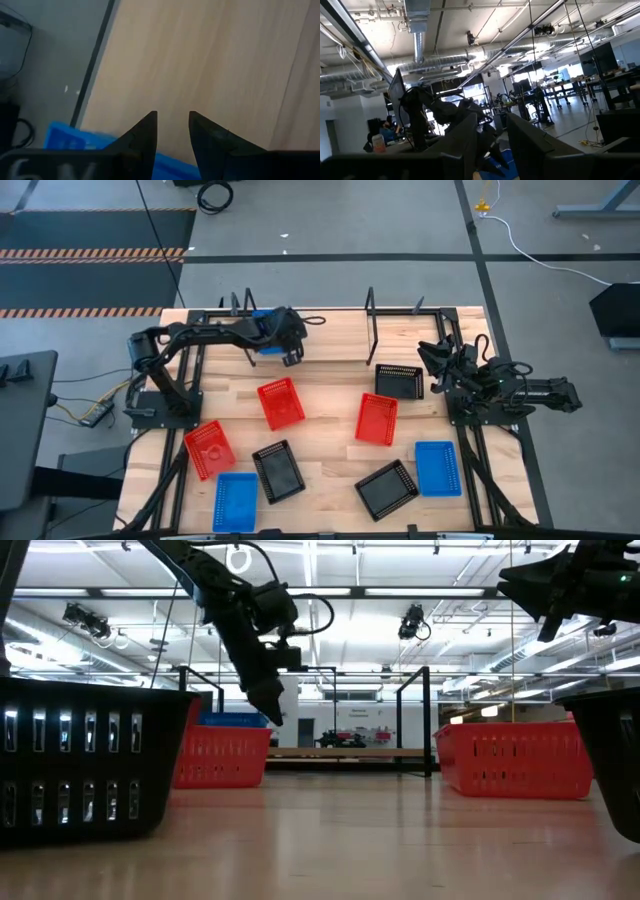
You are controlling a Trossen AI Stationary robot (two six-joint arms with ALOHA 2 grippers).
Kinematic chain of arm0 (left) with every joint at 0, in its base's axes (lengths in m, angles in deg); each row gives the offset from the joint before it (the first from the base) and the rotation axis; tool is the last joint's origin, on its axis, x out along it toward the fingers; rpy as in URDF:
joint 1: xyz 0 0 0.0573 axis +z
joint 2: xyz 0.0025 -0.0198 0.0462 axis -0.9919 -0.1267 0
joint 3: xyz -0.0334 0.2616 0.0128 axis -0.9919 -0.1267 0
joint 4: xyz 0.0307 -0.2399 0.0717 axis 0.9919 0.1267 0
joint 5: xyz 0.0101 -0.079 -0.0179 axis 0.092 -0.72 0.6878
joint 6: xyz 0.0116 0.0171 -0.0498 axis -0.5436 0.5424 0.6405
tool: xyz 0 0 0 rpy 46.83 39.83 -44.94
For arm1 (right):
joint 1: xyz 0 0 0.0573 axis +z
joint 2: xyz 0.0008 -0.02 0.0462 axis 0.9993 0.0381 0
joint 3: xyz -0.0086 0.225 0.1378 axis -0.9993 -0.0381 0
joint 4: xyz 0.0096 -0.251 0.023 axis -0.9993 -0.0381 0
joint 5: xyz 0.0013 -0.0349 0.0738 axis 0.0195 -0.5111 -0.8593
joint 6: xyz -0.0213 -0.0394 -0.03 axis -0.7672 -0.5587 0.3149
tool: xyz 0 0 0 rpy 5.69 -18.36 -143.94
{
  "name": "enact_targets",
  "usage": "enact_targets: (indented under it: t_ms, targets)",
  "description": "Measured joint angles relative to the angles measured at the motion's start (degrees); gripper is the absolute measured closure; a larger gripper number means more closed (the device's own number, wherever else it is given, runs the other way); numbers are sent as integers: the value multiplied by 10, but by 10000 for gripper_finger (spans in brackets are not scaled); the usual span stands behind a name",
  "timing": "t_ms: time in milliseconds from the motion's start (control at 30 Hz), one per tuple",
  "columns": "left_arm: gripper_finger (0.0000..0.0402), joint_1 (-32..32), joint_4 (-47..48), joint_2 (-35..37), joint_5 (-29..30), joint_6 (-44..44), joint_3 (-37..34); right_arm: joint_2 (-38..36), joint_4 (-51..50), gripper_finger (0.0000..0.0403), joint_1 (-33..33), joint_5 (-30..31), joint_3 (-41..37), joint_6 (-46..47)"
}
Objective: Stack baskets on shelf by color
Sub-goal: Put the top blue basket on the shelf
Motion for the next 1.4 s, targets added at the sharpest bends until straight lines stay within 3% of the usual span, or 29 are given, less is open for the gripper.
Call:
enact_targets:
  t_ms: [200,500,833,967,1067,1167,1400]
  targets:
    - [283,-16,66,4,25,17,0,0,-1,289,0,0,0,0]
    - [283,-52,78,7,31,30,11,0,0,289,0,0,0,1]
    - [283,-38,254,8,156,12,161,0,-2,289,0,0,0,1]
    - [283,23,325,8,104,52,197,0,-2,289,0,0,0,6]
    - [283,75,359,8,40,95,196,0,-2,289,0,0,0,6]
    - [283,110,362,8,18,106,175,0,-2,289,0,0,0,6]
    - [283,110,363,-9,-38,73,125,0,-2,289,0,0,0,2]
